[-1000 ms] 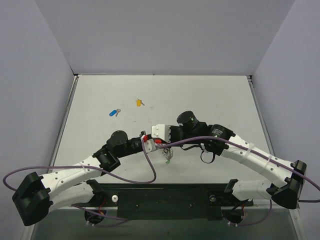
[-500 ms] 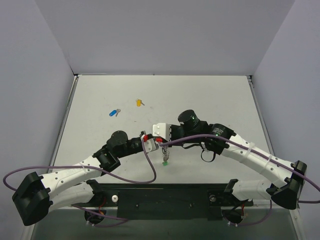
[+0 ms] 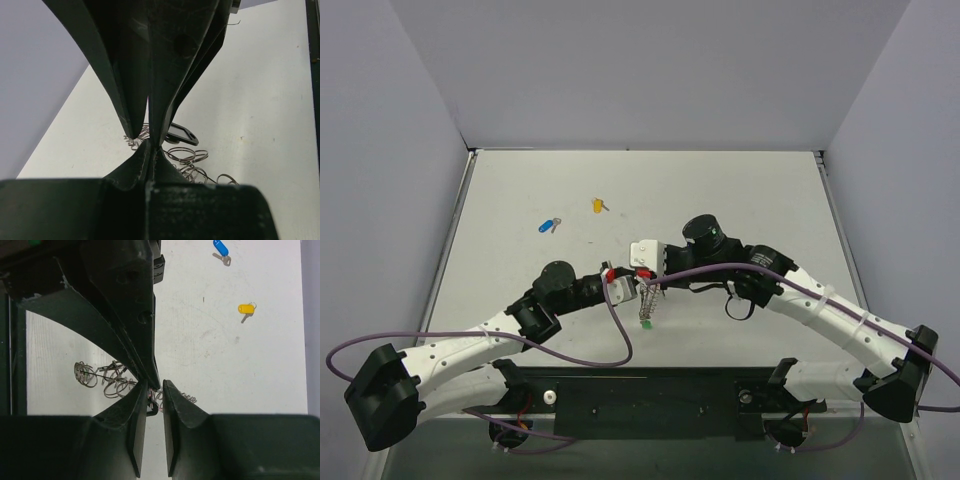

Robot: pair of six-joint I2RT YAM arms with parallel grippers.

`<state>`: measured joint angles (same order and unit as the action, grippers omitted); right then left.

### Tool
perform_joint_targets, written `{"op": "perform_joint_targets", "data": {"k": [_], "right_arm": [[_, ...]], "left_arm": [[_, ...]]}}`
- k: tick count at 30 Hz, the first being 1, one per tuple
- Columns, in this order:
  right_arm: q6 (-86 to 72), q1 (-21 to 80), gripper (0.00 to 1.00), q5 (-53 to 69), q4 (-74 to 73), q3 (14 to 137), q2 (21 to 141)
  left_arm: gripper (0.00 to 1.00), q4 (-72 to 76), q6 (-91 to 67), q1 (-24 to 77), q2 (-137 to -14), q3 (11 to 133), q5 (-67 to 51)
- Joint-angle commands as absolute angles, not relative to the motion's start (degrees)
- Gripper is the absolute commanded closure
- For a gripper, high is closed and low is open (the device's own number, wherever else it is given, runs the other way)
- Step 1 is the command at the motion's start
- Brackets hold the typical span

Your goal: Put the keys on the keyring

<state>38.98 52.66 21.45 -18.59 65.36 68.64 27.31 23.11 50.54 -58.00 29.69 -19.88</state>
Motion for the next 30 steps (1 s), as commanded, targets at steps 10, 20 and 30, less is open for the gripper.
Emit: {"op": "perform_joint_targets", "data": {"k": [10,20,30], "right_arm": [[37.7,50.8,0.75,26.19,-16.79,67.32,65.57],[37.62,49.83,0.73,26.89,-18.54,67.24,64.69],[46.74,48.69,0.7,29.09,-26.18,68.03,63.9]], "left_arm": [[1.0,32.35,22.59,50.62,-58.01,33.75,-20.92],[1.0,31.82,22.59,50.45,-58.54,34.1,-20.3],[1.0,30.85,22.32,50.27,-58.71,34.63,-19.6]]}}
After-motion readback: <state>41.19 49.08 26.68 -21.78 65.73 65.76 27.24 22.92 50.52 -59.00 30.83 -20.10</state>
